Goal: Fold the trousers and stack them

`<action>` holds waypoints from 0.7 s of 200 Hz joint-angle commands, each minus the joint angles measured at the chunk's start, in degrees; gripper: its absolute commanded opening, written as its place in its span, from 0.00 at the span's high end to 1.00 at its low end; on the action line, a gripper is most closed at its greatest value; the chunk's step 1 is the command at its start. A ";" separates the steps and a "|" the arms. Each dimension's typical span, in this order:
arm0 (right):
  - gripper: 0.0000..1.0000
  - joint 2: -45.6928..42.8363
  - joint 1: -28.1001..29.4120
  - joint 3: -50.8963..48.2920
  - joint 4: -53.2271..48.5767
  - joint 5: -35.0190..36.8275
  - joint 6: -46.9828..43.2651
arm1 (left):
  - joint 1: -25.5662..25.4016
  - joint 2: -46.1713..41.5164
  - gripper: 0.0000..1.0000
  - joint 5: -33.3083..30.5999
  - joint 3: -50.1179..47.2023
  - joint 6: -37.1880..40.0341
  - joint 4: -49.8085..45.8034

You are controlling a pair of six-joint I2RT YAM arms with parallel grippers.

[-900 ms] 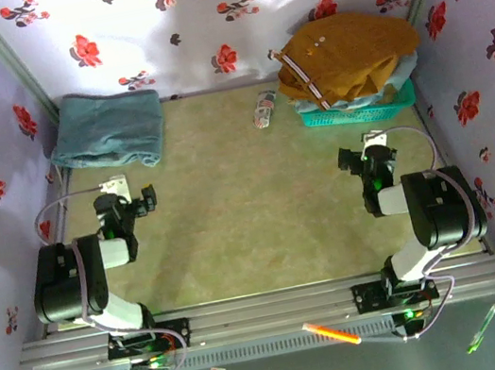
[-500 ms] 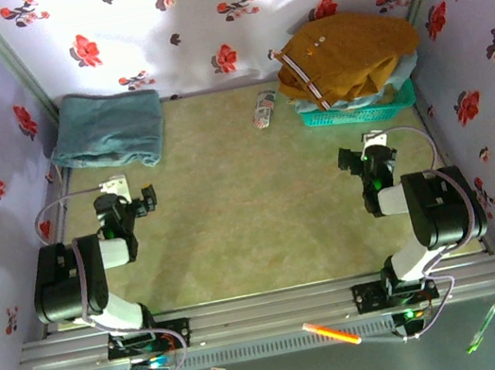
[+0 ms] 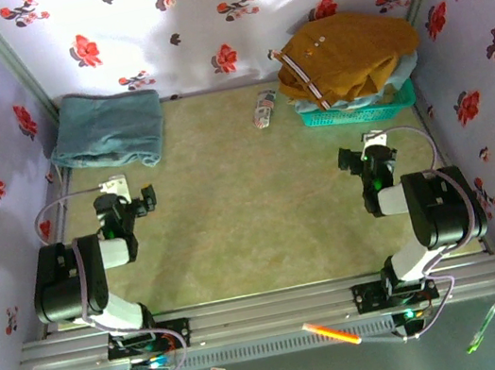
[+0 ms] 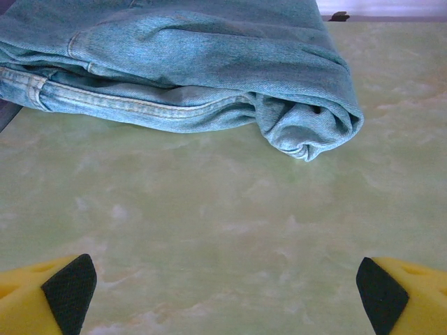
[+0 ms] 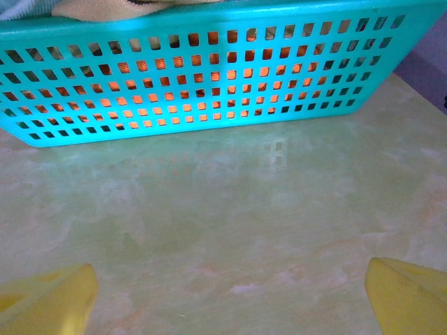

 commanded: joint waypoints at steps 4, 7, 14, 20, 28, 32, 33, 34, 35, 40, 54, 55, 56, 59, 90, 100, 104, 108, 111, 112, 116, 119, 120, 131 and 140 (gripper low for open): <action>0.01 -0.74 -0.27 0.94 0.49 -0.55 -0.01 | -0.75 -0.31 0.00 -1.84 0.90 1.03 0.60; 0.01 -0.78 -0.29 0.91 0.49 -0.55 -0.01 | -0.79 -0.31 0.00 -1.82 0.90 0.98 0.60; 0.01 -0.78 -0.29 0.95 0.49 -0.56 -0.01 | -0.79 -0.30 0.00 -1.79 0.90 0.98 0.60; 0.01 -0.78 -0.23 0.88 0.49 -0.57 -0.01 | -0.73 -0.31 0.00 -1.84 0.90 0.95 0.60; 0.01 -0.74 -0.26 0.95 0.49 -0.55 -0.02 | -0.74 -0.25 0.00 -1.80 0.88 0.84 0.67; 0.01 -0.65 -0.23 0.95 0.49 -0.59 -0.01 | -0.71 -0.30 0.00 -1.75 0.89 0.73 0.69; 0.01 -0.68 -0.23 0.91 0.49 -0.62 -0.01 | -0.71 -0.31 0.00 -1.75 0.89 0.72 0.69; 0.01 -0.69 -0.23 0.89 0.49 -0.58 -0.01 | -0.66 -0.26 0.00 -1.75 0.90 0.71 0.69; 0.01 -0.69 -0.23 0.88 0.49 -0.57 -0.01 | -0.64 -0.29 0.00 -1.75 0.90 0.71 0.69; 0.01 -0.69 -0.31 0.96 0.49 -0.63 0.07 | -0.60 -0.27 0.00 -1.74 0.90 0.63 0.69; 0.01 -0.72 -0.34 0.96 0.49 -0.72 0.08 | -0.16 -0.27 0.00 -1.97 0.66 -0.05 1.00; 0.01 -0.71 -0.33 0.92 0.49 -0.72 0.08 | -0.17 -0.29 0.00 -1.99 0.65 -0.06 1.07; 0.01 -0.75 -0.32 0.94 0.49 -0.68 0.08 | -0.13 -0.30 0.00 -2.01 0.64 -0.07 1.10; 0.01 -0.72 -0.31 0.91 0.49 -0.64 0.08 | -0.05 -0.30 0.00 -2.02 0.63 -0.16 1.12; 0.01 -0.82 -0.29 0.82 0.52 -0.60 -0.01 | -0.16 -0.87 0.00 -3.68 0.95 -0.39 0.33; 0.01 -2.11 -0.10 0.61 0.94 1.59 0.32 | -0.40 -3.95 0.00 -5.63 1.97 -0.44 -3.80; 0.01 -3.58 0.04 0.48 -0.42 2.43 0.32 | -0.62 -6.15 0.00 -6.14 2.69 -0.48 -6.99; 0.01 -5.35 0.12 0.65 -2.33 3.06 0.36 | -0.97 -8.62 0.00 -6.77 3.44 -0.44 -10.43; 0.01 -7.15 0.20 0.78 -3.77 3.29 0.35 | -1.25 -10.50 0.00 -7.24 4.25 -0.43 -12.92; 0.01 -7.66 0.21 0.91 -4.58 3.30 0.35 | -1.33 -11.12 0.00 -7.44 4.46 -0.35 -13.72; 0.01 -9.90 0.21 1.47 -7.23 3.09 0.35 | -1.80 -13.63 0.00 -8.20 5.24 -0.35 -16.66; 0.01 -11.57 0.26 2.08 -10.10 2.82 0.30 | -2.23 -15.13 0.00 -8.85 5.80 -0.41 -18.44; 0.01 -12.07 0.32 2.27 -10.91 2.72 0.24 | -2.35 -15.85 0.00 -9.04 5.94 -0.42 -18.99; 0.01 -17.45 0.77 4.55 -17.52 1.74 0.85 | -3.51 -22.27 0.00 -9.30 7.27 -2.64 -23.52; 0.01 -21.72 1.63 6.83 -22.73 1.66 1.98 | -4.39 -27.03 0.00 -9.14 8.39 -4.00 -27.09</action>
